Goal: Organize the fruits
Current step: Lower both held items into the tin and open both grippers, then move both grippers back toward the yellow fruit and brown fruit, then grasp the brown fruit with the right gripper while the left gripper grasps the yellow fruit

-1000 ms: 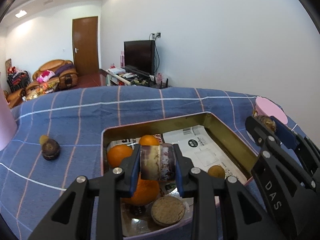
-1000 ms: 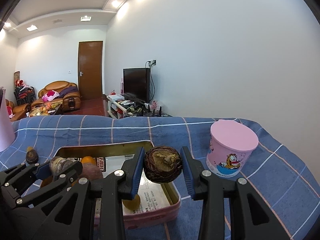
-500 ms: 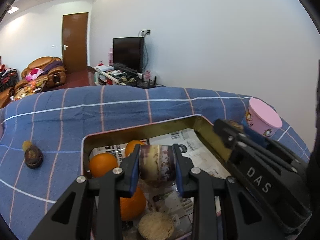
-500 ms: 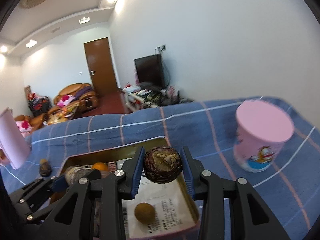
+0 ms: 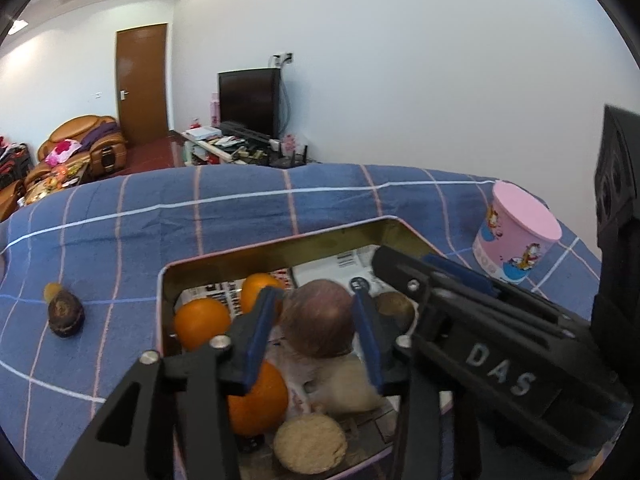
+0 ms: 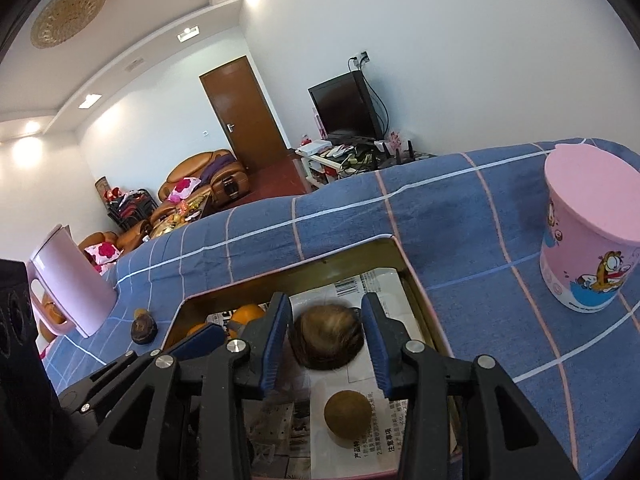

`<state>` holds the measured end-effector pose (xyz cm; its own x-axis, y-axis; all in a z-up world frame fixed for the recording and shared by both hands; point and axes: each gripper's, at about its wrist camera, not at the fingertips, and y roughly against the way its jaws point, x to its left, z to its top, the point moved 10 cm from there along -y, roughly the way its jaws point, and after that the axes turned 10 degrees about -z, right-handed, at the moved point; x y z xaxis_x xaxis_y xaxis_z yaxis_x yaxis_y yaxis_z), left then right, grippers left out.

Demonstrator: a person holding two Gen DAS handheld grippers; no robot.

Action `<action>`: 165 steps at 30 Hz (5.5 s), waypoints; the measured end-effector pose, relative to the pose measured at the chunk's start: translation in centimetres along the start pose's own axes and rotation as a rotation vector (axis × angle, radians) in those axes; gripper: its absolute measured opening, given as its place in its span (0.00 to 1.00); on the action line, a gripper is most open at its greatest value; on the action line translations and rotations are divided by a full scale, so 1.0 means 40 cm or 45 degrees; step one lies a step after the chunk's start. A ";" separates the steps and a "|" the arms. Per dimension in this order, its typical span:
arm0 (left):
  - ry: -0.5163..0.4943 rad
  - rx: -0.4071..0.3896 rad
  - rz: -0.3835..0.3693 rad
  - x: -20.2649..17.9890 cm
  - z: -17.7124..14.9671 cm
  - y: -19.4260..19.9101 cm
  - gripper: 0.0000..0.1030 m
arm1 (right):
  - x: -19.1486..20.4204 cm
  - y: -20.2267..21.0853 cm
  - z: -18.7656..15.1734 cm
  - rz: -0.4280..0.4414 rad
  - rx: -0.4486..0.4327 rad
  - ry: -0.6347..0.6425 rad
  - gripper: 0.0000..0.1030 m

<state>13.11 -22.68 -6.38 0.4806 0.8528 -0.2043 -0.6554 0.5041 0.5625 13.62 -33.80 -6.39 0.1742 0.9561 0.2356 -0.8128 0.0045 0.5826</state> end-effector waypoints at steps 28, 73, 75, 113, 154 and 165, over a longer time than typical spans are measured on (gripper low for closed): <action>-0.057 -0.347 0.390 0.105 0.044 0.170 1.00 | -0.016 0.195 0.071 -0.381 -0.542 0.179 0.80; 0.003 -0.272 0.383 0.260 -0.047 0.291 1.00 | 0.120 0.250 -0.055 -0.512 -0.447 0.065 0.80; 0.004 -0.266 0.401 0.287 -0.046 0.296 1.00 | 0.151 0.240 -0.059 -0.494 -0.443 0.075 0.80; 0.353 -0.036 0.806 0.846 -0.110 0.386 1.00 | 0.650 -0.145 -0.182 -0.108 0.125 0.482 0.61; 0.186 0.253 0.254 0.650 -0.021 0.038 0.50 | 0.524 0.017 -0.082 -0.195 -0.235 0.304 0.40; 0.271 0.193 0.296 0.680 -0.017 0.079 0.28 | 0.542 0.011 -0.084 -0.191 -0.244 0.334 0.40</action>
<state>23.70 2.21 -10.70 0.1860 0.9597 -0.2105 -0.6313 0.2809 0.7229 15.17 -12.07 -3.65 0.1710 0.9832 -0.0639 -0.8830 0.1816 0.4328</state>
